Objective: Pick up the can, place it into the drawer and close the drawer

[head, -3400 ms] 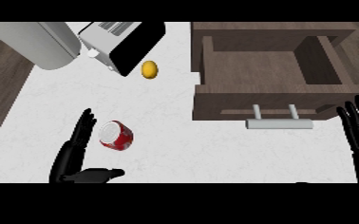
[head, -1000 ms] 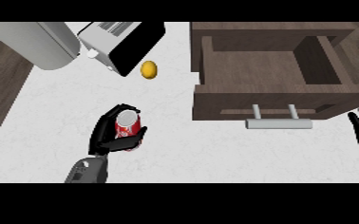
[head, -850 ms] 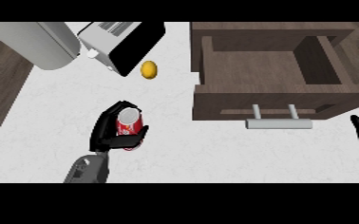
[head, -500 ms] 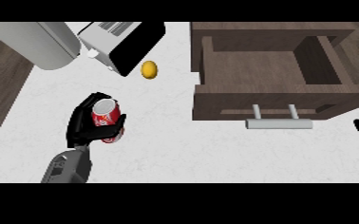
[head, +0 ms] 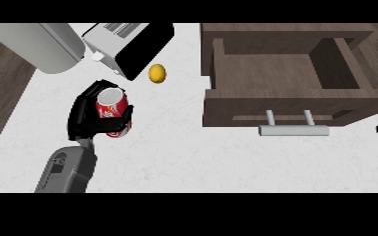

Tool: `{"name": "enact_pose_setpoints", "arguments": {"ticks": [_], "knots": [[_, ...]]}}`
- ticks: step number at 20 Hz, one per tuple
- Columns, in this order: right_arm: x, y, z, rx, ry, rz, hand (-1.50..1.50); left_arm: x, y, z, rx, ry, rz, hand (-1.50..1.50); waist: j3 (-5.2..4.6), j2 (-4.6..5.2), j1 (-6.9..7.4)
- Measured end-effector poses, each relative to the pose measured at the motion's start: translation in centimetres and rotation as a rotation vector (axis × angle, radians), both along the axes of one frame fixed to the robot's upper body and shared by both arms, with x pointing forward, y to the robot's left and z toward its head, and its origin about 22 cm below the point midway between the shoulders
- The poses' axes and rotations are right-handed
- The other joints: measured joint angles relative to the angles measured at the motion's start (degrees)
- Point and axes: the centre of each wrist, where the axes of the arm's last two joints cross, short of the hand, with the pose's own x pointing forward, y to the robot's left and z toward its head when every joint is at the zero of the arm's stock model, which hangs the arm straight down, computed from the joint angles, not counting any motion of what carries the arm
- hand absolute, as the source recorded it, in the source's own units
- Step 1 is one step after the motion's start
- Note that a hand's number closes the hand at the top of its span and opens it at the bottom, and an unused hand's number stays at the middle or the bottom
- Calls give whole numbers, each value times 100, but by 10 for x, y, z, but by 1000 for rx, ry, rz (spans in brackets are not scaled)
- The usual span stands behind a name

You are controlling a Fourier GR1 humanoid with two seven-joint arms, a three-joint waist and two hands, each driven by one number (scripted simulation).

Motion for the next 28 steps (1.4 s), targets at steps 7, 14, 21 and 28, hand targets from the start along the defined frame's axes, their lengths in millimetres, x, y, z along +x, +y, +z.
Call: {"name": "enact_pose_setpoints", "arguments": {"ticks": [7, 14, 21, 28], "knots": [[4, -1, 0, -3, -10, 1, -150, 24, -50, 57, 43, -72, -68, 150, 0, 0, -7], [0, -1, -6, 1, -10, 0, -150, 36, -100, 115, 56, -89, -125, 150, 1, 0, -26], [3, -1, 4, -2, -18, -5, -150, 49, -151, 171, 98, -122, -162, 150, -1, 3, -46], [1, -3, 2, -3, -21, -1, -150, 66, -194, 215, 120, -154, -179, 150, 1, 13, -92]]}}
